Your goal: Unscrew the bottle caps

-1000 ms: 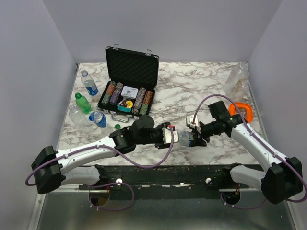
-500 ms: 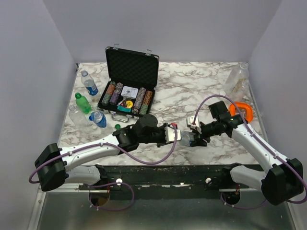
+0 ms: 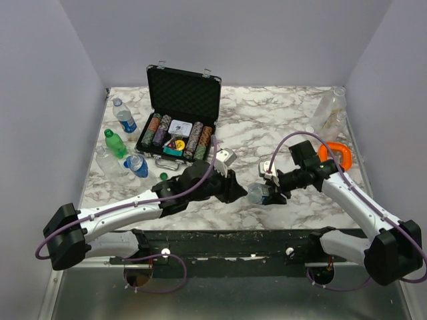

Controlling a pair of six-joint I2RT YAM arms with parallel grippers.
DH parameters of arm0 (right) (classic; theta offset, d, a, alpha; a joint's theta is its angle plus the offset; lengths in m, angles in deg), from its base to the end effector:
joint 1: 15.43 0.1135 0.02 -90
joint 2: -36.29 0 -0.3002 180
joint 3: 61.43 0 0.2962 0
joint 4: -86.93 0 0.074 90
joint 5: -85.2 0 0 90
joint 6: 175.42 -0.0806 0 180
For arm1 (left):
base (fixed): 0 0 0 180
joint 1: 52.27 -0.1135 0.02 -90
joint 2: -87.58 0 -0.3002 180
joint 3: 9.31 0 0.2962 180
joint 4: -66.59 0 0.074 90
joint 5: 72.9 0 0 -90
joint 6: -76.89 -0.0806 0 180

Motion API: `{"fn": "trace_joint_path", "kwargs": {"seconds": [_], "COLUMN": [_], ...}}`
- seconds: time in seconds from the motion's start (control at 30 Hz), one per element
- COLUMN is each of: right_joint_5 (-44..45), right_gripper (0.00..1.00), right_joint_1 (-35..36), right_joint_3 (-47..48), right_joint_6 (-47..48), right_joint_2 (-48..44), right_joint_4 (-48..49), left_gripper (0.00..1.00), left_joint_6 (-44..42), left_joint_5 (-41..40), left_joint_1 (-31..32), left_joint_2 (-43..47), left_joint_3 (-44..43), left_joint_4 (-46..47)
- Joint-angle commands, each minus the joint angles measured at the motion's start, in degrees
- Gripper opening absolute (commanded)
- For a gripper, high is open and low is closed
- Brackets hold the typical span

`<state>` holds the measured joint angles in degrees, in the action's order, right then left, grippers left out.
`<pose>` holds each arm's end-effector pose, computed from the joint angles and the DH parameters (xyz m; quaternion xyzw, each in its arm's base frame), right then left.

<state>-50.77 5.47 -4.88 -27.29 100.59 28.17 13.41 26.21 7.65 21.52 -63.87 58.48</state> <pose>0.1990 0.1380 0.2248 -0.6348 0.6448 0.3025 0.2996 0.1559 -0.2946 0.2773 0.2779 0.7671 -0.4407 0.3742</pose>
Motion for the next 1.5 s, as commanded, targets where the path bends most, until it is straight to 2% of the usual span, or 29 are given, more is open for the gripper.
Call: {"fn": "trace_joint_path", "kwargs": {"seconds": [0.0,0.13,0.17,0.27,0.37,0.47,0.5,0.6,0.8,0.9,1.07,1.27,1.47], "right_joint_5": [1.3,1.5,1.6,1.8,1.7,1.4,1.3,1.2,0.9,0.7,0.6,0.4,0.3], "right_gripper": [0.29,0.29,0.29,0.29,0.29,0.29,0.29,0.29,0.29,0.29,0.29,0.29,0.29], "right_joint_1": [-0.3,-0.3,-0.3,-0.3,-0.3,-0.3,-0.3,-0.3,-0.3,-0.3,-0.3,-0.3,-0.3], "right_joint_3": [1.0,0.9,0.9,0.8,1.0,1.1,1.2,1.3,1.4,1.4,1.3,1.2,1.2], "right_joint_6": [-0.9,-0.9,-1.0,-1.0,-1.0,-0.9,-0.8,-0.8,-0.5,-0.4,-0.2,-0.1,0.1], "right_joint_2": [0.1,0.3,0.3,0.4,0.5,0.7,0.7,0.7,0.5,0.6,0.5,0.6,0.5], "right_joint_4": [1.6,1.5,1.6,1.8,1.7,1.4,1.3,1.1,1.0,0.8,0.7,0.7,0.4], "left_gripper": [0.0,0.0,0.04,0.43,0.71,0.88,0.91,0.93,0.95,0.95,0.9,0.87,0.82], "left_joint_6": [32.1,31.5,30.9,26.9,20.9,14.4,11.6,1.8,-30.6,-41.2,-49.5,-51.3,-50.5], "left_joint_5": [-13.5,-14.8,-15.5,-16.1,-15.3,-13.9,-13.5,-9.2,7.8,12.4,12.3,11.9,10.3], "left_joint_1": [0.3,0.3,0.3,0.3,0.3,0.2,0.2,0.0,0.0,0.1,0.0,-0.1,-0.2], "left_joint_2": [1.8,-1.6,-2.2,-2.3,0.6,4.8,6.1,9.3,15.3,14.4,6.8,1.7,0.3], "left_joint_3": [-2.7,-5.6,-6.3,-6.2,-3.3,-0.2,0.4,0.9,3.0,3.8,1.0,-0.3,-0.5], "left_joint_4": [-3.5,-4.6,-5.4,-5.3,-1.1,2.2,2.7,2.7,-4.7,-6.6,-6.9,-3.9,-1.2]}}
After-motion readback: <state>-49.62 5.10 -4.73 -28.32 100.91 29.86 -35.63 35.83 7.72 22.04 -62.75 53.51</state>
